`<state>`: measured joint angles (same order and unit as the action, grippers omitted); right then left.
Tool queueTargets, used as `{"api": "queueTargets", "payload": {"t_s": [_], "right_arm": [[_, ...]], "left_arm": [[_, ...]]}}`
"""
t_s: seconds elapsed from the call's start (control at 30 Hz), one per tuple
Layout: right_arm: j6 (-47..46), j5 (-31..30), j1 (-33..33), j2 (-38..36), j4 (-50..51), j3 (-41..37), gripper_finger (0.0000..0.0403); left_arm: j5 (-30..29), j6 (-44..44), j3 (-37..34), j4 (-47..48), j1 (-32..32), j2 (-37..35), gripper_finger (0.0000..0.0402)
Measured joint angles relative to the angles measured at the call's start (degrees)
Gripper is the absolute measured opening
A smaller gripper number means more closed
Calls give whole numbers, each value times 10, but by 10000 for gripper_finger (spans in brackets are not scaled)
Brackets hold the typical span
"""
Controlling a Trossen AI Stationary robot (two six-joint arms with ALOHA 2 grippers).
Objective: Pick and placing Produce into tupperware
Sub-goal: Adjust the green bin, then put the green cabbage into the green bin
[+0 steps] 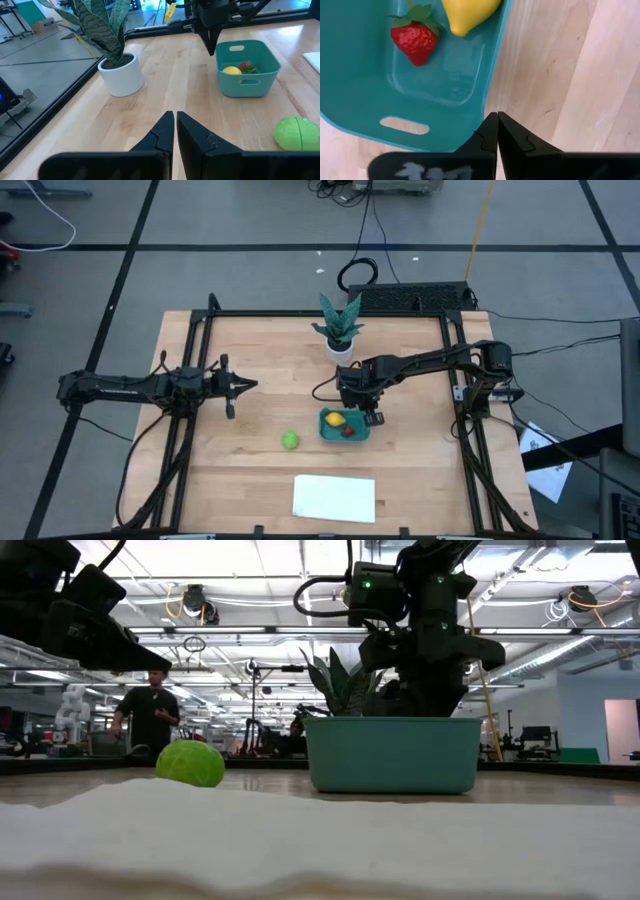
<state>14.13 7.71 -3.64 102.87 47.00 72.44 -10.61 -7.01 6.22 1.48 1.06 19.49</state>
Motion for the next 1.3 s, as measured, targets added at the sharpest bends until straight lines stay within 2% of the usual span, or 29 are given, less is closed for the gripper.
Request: {"api": "queueTargets", "payload": {"t_s": [0.2, 0.47, 0.73, 1.13, 1.3], "right_arm": [[3, -44, -2, -7, -22, 0, 0], [3, -38, -5, -71, -26, 0, 0], [-37, 15, -8, -201, -119, -36, 0], [-140, -5, 0, -438, -164, -152, 0], [-214, -1, 12, -537, -259, -241, 0]], "left_arm": [[0, 0, 0, 0, 0, 0, 26], [-20, -19, 0, -27, 0, 0, 26], [-32, -34, 0, -89, 0, -1, 26], [-73, -43, 0, -108, 0, -1, 26], [-73, -44, 0, -108, 0, -1, 26]]}}
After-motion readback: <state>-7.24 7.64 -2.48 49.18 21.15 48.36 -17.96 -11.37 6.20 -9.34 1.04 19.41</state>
